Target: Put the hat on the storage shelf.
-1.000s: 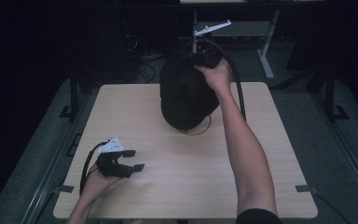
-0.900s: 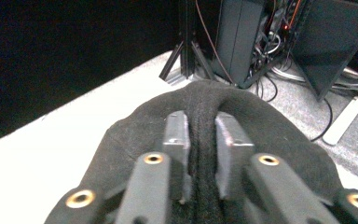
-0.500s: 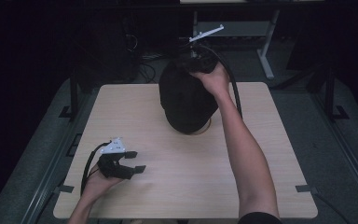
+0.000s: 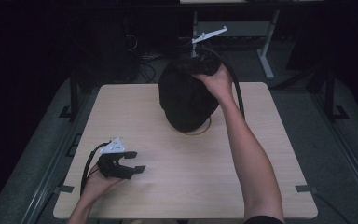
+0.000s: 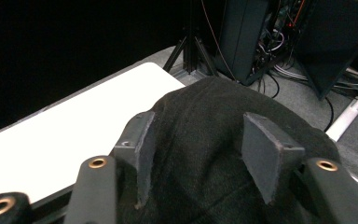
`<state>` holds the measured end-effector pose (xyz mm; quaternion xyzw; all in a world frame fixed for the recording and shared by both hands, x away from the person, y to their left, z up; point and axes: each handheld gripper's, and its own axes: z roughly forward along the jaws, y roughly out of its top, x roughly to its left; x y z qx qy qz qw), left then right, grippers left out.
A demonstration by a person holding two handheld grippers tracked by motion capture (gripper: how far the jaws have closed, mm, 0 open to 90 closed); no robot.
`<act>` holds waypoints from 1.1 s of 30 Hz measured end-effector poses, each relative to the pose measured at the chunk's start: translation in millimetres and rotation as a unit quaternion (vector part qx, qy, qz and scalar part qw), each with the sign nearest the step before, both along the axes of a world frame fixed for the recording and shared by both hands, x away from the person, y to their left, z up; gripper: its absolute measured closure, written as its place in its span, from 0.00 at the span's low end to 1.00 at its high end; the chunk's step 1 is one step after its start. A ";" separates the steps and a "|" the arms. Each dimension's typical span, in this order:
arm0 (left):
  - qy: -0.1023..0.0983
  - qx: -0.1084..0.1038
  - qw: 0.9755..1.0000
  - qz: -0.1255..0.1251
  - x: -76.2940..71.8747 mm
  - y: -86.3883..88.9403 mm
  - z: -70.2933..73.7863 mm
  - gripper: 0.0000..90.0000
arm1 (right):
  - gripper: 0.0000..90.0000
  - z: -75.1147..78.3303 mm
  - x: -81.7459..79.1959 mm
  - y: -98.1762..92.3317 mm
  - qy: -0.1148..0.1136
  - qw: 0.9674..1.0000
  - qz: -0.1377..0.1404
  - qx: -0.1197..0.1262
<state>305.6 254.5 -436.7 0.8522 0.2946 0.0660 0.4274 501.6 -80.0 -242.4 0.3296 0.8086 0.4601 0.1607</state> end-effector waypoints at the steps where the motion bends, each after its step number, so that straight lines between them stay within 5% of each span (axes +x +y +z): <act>1: 0.000 0.000 1.000 0.000 0.0 0.1 0.2 0.31 | 0.48 0.4 -1.0 -1.3 -0.001 1.000 0.000 0.002; 17: -0.009 0.008 1.000 0.008 0.6 2.7 0.4 0.31 | 0.40 3.2 -17.0 -33.0 0.008 0.999 0.000 0.046; 33: -0.009 0.013 1.000 0.013 -0.2 3.9 0.6 0.31 | 0.34 -2.6 -35.1 -61.9 0.021 0.998 -0.003 0.059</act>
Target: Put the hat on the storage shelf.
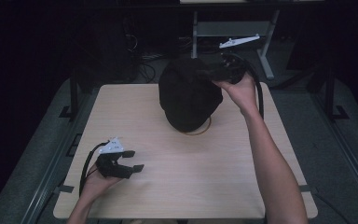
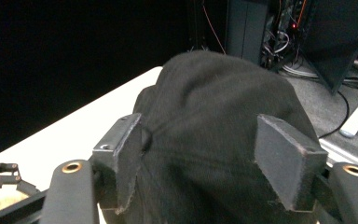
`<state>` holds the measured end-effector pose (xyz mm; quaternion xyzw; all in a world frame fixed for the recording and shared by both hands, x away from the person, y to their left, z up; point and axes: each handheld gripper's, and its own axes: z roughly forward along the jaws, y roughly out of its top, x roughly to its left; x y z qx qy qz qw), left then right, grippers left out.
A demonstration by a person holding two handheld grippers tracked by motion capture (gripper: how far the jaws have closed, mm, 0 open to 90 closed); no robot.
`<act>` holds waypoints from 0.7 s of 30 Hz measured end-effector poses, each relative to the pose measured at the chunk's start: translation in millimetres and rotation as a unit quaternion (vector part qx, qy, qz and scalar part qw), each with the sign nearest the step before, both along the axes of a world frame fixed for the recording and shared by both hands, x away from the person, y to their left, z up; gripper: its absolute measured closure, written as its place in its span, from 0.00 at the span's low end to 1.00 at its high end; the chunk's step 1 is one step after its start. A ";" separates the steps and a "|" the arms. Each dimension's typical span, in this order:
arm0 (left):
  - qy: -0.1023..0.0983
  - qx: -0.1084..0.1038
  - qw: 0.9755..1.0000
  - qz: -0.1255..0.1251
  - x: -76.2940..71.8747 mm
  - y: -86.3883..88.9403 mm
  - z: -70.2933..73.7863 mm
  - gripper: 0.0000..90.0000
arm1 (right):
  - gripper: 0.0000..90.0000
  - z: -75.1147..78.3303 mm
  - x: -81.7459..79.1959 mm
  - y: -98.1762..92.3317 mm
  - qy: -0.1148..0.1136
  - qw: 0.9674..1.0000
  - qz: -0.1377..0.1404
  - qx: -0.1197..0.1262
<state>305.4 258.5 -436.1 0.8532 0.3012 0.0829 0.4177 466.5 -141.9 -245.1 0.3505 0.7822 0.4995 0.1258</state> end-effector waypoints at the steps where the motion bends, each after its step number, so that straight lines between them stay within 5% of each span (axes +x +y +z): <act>1: 0.000 0.000 1.000 0.000 -0.1 0.3 0.0 0.31 | 0.34 -0.5 -1.2 -2.3 0.003 1.000 -0.001 -0.001; 21: 0.000 -0.001 1.000 0.007 0.0 1.3 0.1 0.31 | 0.29 -10.5 -29.3 -41.6 0.014 1.000 -0.004 0.005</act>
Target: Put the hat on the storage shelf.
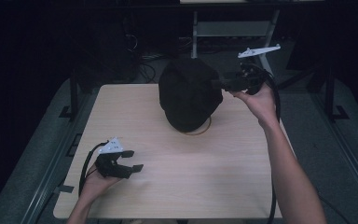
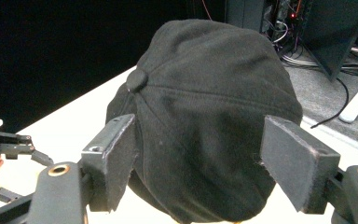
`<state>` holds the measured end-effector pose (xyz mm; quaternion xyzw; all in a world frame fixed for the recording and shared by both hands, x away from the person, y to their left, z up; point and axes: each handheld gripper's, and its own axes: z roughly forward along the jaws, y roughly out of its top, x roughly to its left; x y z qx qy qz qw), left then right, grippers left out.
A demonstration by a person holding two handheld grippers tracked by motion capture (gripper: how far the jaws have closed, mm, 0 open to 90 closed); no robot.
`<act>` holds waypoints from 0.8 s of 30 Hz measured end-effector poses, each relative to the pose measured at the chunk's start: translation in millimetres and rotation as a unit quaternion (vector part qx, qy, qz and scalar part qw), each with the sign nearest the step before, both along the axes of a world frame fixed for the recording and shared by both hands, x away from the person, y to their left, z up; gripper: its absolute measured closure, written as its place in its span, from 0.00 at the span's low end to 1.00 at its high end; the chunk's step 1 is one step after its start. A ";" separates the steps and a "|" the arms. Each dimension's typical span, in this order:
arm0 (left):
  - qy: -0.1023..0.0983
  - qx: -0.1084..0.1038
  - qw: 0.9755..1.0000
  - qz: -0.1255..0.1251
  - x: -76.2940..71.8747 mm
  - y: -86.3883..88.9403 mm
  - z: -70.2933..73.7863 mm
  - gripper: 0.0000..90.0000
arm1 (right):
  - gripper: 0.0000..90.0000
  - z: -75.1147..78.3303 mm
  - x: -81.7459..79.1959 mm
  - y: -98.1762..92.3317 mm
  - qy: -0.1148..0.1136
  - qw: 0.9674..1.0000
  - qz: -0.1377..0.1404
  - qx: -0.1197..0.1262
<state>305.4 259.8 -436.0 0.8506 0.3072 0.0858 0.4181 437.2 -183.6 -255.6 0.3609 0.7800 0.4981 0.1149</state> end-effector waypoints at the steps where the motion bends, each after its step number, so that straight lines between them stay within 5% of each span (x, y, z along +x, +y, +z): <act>1: 0.000 0.000 1.000 0.000 0.0 0.1 0.1 0.31 | 0.29 -1.2 -1.5 -2.0 0.000 1.000 -0.001 0.001; 24: 0.001 0.005 1.000 -0.003 0.4 -0.5 -0.6 0.30 | 0.26 -29.9 -30.5 -29.6 0.023 1.000 -0.003 0.005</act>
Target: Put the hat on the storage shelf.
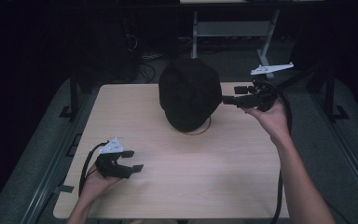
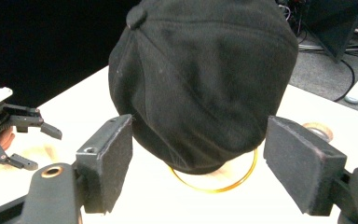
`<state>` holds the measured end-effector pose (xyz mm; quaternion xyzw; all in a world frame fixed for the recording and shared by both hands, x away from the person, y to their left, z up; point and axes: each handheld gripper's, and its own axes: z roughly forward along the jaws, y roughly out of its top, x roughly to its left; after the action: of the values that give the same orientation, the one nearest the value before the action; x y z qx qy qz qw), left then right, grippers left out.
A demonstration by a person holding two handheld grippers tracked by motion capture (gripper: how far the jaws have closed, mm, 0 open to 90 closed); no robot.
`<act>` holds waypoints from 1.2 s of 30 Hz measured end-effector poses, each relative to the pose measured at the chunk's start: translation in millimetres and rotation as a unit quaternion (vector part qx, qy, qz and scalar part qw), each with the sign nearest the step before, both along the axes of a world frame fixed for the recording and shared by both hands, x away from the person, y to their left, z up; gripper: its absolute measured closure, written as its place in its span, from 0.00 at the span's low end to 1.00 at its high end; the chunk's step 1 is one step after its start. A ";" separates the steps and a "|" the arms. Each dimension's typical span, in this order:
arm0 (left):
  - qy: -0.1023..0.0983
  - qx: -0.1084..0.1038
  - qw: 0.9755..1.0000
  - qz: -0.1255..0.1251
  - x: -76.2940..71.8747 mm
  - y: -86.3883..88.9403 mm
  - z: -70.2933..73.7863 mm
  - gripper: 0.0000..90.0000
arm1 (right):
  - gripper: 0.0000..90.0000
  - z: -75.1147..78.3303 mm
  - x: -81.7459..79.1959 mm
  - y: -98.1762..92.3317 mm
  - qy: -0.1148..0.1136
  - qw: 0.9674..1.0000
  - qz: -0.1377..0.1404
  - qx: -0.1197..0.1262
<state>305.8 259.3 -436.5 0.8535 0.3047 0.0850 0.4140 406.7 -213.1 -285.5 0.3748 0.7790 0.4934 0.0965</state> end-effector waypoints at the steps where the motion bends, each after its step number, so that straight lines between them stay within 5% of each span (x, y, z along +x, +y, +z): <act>1: 0.000 0.001 1.000 -0.001 0.3 0.0 -0.1 0.30 | 0.26 -1.5 -1.1 -0.7 0.003 1.000 0.000 0.000; 36: 0.005 0.008 1.000 -0.002 0.6 -3.5 -2.5 0.30 | 0.24 -57.9 -48.2 -26.5 0.024 0.999 0.007 0.022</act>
<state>306.4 255.8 -439.0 0.8578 0.3040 0.0825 0.4062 358.5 -239.6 -343.4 0.3831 0.7725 0.5021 0.0665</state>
